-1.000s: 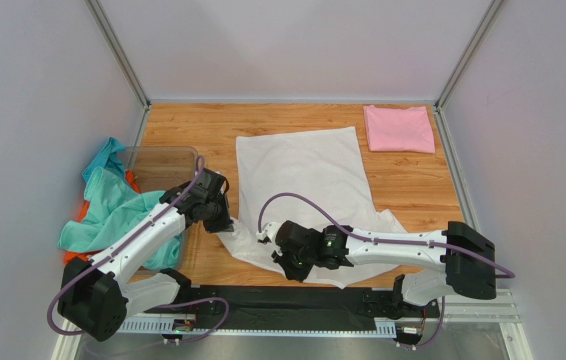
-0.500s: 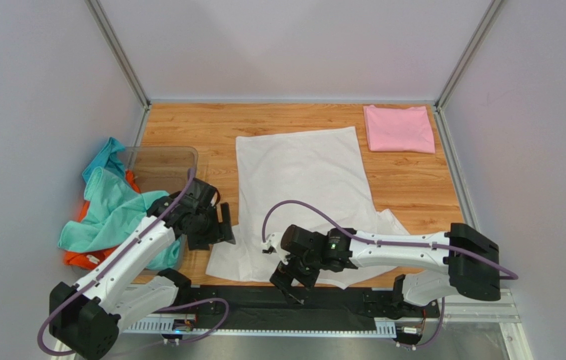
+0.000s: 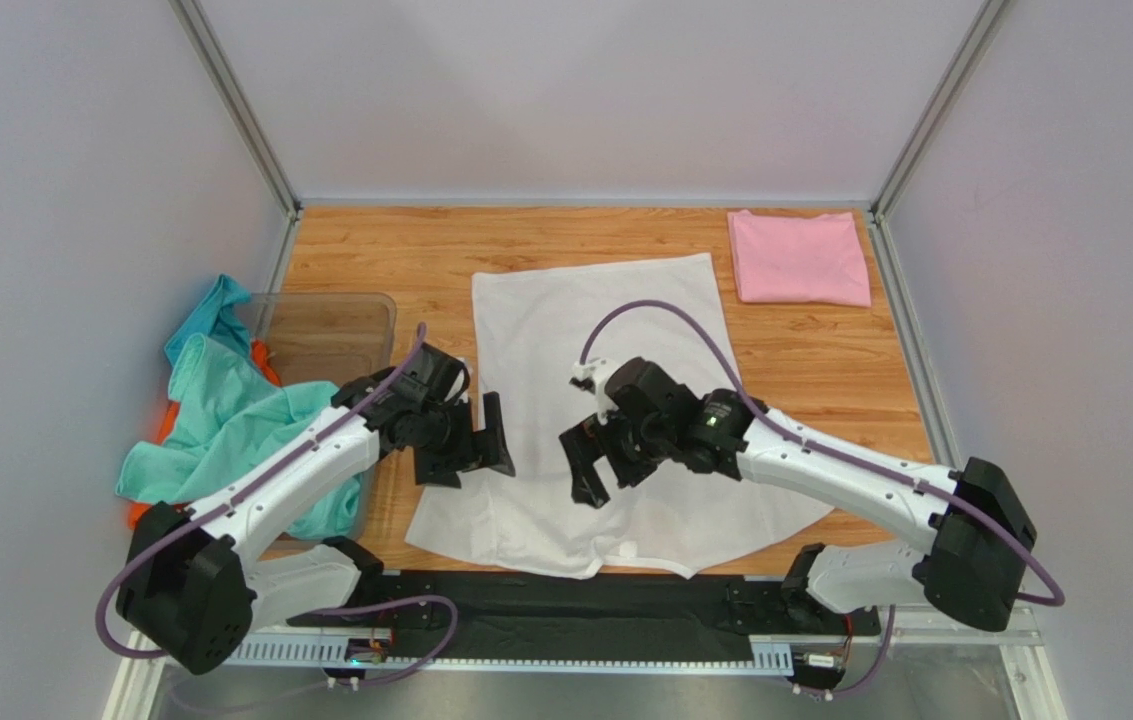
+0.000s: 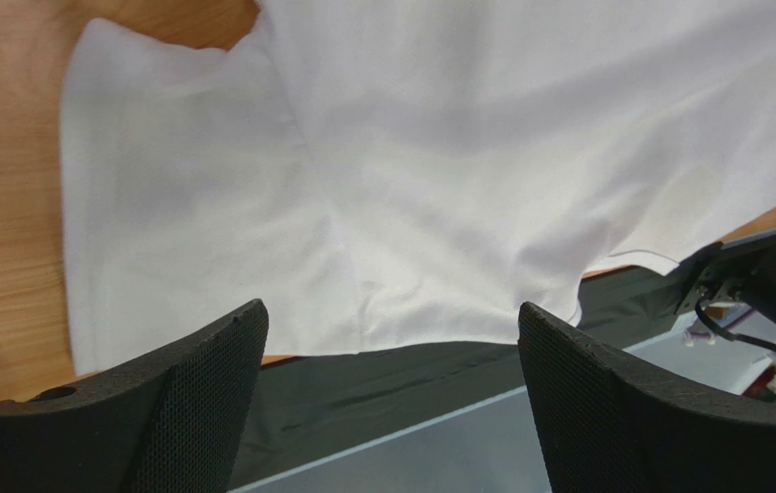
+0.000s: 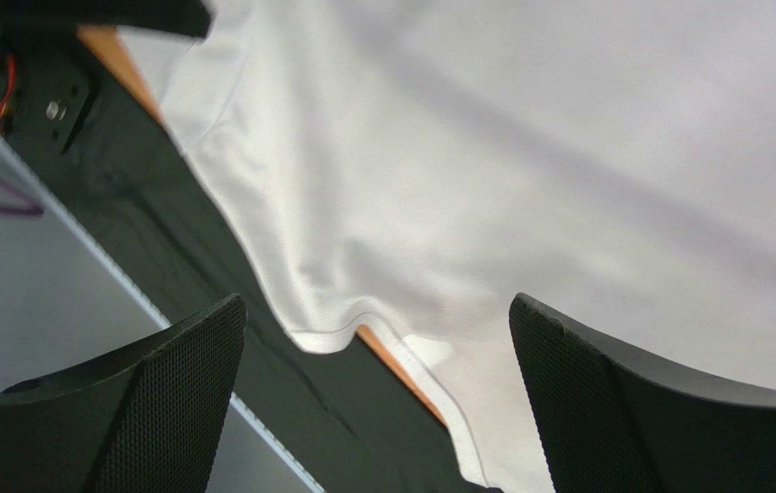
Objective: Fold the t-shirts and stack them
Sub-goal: Flatten the tshirt out
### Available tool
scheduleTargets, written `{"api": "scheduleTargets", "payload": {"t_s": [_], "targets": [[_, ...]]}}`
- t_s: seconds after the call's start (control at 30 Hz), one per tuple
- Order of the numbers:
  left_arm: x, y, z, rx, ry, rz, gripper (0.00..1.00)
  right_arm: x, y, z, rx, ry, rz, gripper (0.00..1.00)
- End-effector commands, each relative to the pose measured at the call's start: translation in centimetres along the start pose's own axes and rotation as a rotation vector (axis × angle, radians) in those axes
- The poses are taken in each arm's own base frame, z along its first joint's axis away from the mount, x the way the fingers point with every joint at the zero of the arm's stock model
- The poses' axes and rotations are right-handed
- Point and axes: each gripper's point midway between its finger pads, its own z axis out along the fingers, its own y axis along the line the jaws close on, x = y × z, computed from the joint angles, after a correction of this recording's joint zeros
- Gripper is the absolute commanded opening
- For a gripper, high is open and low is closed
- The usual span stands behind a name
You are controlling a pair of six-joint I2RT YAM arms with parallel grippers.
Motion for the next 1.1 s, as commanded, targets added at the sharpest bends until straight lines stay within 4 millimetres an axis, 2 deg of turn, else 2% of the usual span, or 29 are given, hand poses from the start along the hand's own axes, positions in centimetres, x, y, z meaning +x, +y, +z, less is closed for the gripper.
{"api": "scheduleTargets", "payload": {"t_s": [0.0, 0.03, 0.13, 0.17, 0.27, 0.47, 0.6, 0.73, 0.87, 0.93, 0.97, 1.07], "targets": [[0.0, -1.7, 1.7, 0.091, 0.025, 0.001, 0.97, -1.2, -3.9, -0.3, 0.086, -0.016, 0.183, 1.00], [0.2, -1.4, 2.1, 0.084, 0.029, -0.004, 0.97, -1.6, -6.1, 0.1, 0.128, -0.018, 0.257, 1.00], [1.1, -0.1, 3.7, 0.048, 0.071, -0.007, 0.97, -1.4, -9.2, 0.7, 0.187, -0.005, 0.322, 1.00], [1.5, 0.6, 4.1, 0.028, 0.085, -0.010, 0.97, -1.3, -10.8, 1.1, 0.220, 0.005, 0.362, 1.00], [2.1, 2.1, 5.2, -0.034, 0.108, -0.013, 0.98, -0.5, -13.1, 1.8, 0.247, 0.035, 0.439, 1.00], [2.2, 4.9, 6.7, -0.155, 0.122, -0.009, 0.98, 1.9, -14.7, 2.4, 0.253, 0.076, 0.509, 1.00], [1.0, 6.5, 6.9, -0.199, 0.110, -0.055, 0.98, 3.1, -15.7, 1.8, 0.265, 0.074, 0.535, 1.00], [-1.1, 6.8, 6.2, -0.234, 0.055, -0.053, 0.98, 4.0, -16.5, 1.1, 0.275, 0.076, 0.558, 1.00], [-3.6, 5.9, 5.4, -0.243, 0.019, -0.041, 0.98, 4.4, -17.0, 0.6, 0.287, 0.068, 0.571, 1.00], [-4.0, 4.9, 5.2, -0.212, 0.028, -0.037, 0.98, 3.9, -17.3, 0.2, 0.292, 0.052, 0.571, 1.00], [-4.4, 3.7, 4.8, -0.168, 0.025, -0.036, 0.98, 3.5, -17.3, 0.0, 0.289, 0.044, 0.557, 1.00], [-4.9, 2.0, 4.0, -0.110, 0.008, -0.041, 0.97, 1.1, -17.5, -0.9, 0.296, -0.008, 0.534, 1.00]]}}
